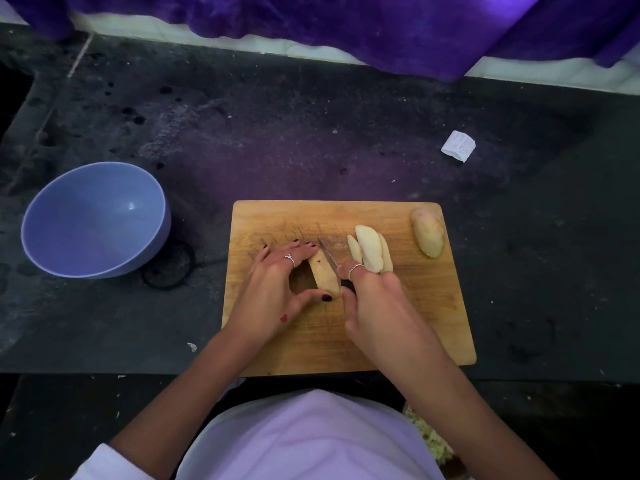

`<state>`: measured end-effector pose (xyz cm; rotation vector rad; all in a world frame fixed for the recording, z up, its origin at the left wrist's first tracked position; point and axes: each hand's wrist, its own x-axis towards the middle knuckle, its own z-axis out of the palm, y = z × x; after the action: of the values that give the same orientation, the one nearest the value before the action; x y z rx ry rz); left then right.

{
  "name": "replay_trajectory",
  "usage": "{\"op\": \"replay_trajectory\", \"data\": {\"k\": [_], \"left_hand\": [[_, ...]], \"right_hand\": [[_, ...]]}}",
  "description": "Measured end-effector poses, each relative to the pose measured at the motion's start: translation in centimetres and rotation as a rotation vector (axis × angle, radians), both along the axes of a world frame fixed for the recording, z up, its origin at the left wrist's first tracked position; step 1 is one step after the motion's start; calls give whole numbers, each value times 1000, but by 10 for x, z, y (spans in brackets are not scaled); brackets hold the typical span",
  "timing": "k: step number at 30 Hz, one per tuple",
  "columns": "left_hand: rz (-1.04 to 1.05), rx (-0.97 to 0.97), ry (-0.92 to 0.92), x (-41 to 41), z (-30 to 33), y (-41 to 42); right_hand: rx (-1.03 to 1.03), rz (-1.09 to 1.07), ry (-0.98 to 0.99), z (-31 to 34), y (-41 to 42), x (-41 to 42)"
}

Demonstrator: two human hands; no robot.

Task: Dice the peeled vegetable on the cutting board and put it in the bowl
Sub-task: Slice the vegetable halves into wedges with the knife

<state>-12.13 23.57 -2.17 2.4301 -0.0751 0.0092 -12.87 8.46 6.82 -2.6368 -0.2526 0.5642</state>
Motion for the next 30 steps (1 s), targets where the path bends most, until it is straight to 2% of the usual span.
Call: {"op": "replay_trajectory", "data": {"k": [14, 19, 30], "left_hand": [[19, 5, -11, -6, 0, -1], [33, -65, 3, -8, -1, -2], [45, -114, 16, -8, -4, -2]], "right_hand": [[-133, 144, -54, -8, 18, 1], [-111, 170, -3, -10, 14, 4], [-36, 172, -38, -22, 0, 0]]}}
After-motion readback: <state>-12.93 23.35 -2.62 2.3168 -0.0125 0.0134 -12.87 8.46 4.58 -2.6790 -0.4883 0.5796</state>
